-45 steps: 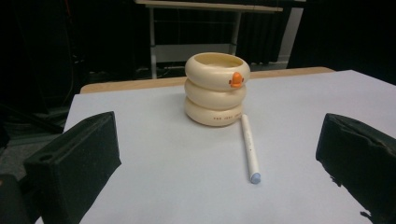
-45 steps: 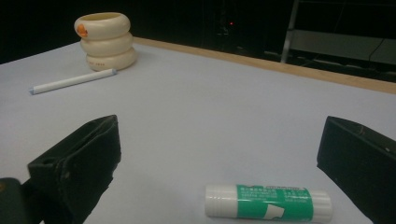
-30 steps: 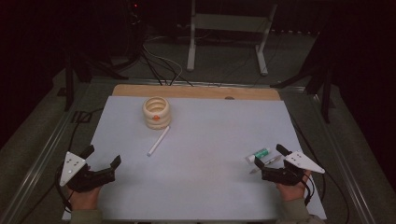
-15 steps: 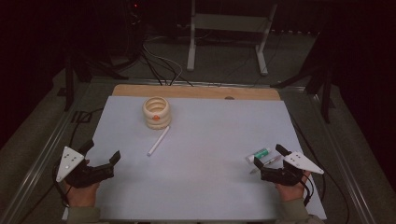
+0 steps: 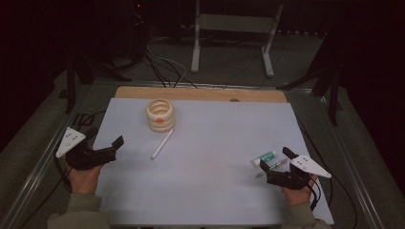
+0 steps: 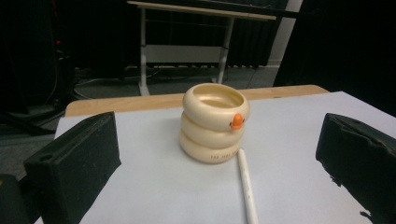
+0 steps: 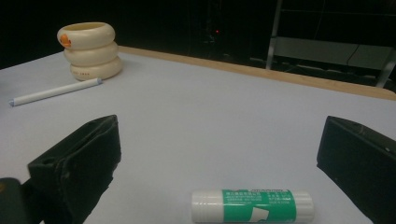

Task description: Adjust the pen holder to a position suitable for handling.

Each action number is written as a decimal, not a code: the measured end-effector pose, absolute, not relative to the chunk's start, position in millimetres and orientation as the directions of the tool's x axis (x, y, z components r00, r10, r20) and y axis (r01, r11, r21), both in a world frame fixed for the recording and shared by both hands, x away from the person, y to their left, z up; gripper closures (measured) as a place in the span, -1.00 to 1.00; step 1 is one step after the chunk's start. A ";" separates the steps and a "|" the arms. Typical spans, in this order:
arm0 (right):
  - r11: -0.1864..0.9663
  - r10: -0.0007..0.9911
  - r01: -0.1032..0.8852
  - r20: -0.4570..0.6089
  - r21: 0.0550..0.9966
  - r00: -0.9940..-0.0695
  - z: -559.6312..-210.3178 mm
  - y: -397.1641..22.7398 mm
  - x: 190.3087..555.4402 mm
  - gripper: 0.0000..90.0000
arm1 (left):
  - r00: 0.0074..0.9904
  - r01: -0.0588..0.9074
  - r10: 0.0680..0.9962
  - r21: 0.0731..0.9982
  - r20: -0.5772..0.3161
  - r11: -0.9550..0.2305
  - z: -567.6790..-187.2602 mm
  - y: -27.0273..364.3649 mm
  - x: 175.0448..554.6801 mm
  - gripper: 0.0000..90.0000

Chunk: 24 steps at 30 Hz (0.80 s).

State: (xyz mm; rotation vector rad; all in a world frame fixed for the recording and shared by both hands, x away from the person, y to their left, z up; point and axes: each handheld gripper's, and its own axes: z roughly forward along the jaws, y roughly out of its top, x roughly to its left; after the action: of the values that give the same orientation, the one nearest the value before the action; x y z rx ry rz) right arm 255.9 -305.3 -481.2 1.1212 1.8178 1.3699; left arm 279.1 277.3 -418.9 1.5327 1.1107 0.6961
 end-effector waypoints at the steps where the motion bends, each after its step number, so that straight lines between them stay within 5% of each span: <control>1: 0.114 0.884 0.271 0.027 0.956 -0.467 -481.3 -305.2 256.1 -0.99 | 0.402 0.289 0.908 0.957 -0.121 -0.001 -417.4 275.9 283.1 -1.00; 24: 0.116 0.885 0.273 0.026 0.955 -0.465 -481.0 -304.1 256.7 -0.99 | 0.412 0.340 0.904 0.940 -0.115 -0.035 -405.1 252.6 356.1 -1.00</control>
State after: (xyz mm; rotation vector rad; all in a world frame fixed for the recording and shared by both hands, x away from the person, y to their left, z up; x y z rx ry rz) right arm 256.7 -304.1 -481.0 1.1228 1.8197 1.3639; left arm 356.1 252.6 -405.1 1.5989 1.1242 0.6598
